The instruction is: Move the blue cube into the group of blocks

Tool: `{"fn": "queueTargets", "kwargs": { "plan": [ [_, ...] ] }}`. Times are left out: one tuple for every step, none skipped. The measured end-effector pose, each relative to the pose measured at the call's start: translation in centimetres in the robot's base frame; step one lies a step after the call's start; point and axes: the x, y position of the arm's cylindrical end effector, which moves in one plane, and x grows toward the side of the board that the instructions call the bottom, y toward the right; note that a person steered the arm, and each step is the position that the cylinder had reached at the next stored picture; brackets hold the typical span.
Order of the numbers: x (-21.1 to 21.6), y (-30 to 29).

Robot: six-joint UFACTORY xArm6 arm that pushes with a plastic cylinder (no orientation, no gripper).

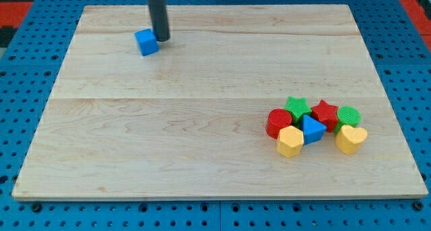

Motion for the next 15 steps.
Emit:
{"fn": "queueTargets", "kwargs": {
  "plan": [
    [-0.5,-5.8],
    [-0.2,-9.9],
    [1.7,-7.3],
    [3.2,-0.5],
    [5.7,4.5],
    [6.2,1.4],
    [6.2,-3.1],
    [6.3,-7.3],
    [9.4,-5.5],
    [11.6,1.9],
    [11.5,5.1],
    [12.7,9.6],
    [17.7,13.9],
    [19.4,18.2],
    [19.4,19.6]
  ]
}}
